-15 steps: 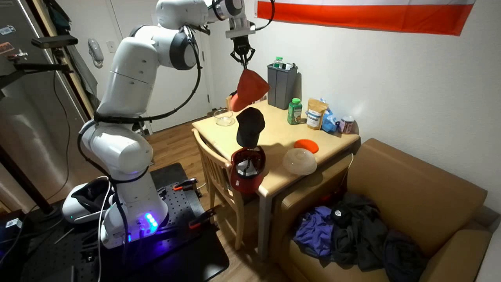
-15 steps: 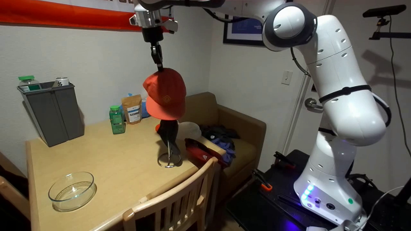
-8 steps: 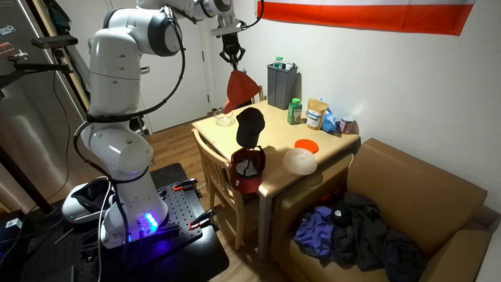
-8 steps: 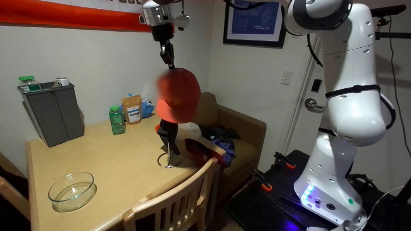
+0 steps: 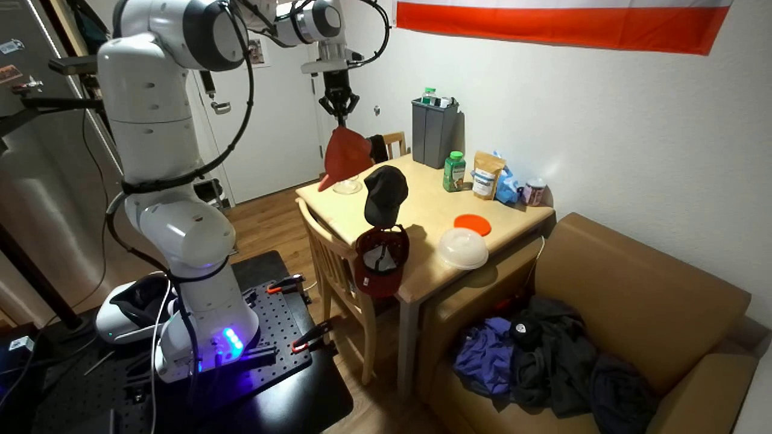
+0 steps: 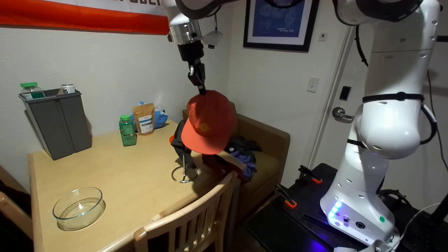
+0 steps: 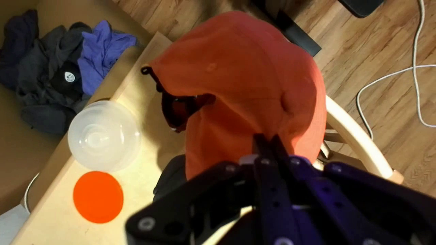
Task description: Put the orange cap on the table
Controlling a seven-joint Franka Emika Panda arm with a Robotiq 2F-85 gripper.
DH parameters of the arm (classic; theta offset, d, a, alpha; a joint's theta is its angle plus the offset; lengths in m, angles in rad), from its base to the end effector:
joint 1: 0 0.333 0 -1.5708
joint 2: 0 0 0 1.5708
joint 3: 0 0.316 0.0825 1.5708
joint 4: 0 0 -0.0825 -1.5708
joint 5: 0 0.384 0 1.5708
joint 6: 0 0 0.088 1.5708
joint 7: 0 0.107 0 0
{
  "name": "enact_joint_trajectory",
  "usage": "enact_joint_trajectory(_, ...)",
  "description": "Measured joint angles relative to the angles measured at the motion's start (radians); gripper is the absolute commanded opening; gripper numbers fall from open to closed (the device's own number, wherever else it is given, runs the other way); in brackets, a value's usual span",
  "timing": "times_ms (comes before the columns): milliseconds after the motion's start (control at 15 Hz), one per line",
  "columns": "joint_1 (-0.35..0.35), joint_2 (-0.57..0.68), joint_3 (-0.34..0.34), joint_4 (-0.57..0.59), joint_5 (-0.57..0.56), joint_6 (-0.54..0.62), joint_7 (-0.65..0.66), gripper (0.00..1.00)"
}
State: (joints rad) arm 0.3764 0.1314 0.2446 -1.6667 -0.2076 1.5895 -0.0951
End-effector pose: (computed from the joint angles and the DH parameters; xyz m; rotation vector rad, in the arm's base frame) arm 0.4880 0.3141 0.5101 2.7134 1.0565 -0.2215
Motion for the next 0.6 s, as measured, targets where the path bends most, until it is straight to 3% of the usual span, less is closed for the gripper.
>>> enact_joint_trajectory(333, -0.048, -0.138, -0.004, -0.263, 0.07, 0.148, 0.022, 0.01)
enact_joint_trajectory(600, -0.109, -0.192, -0.031, -0.415, 0.08, 0.341, 0.02, 0.01)
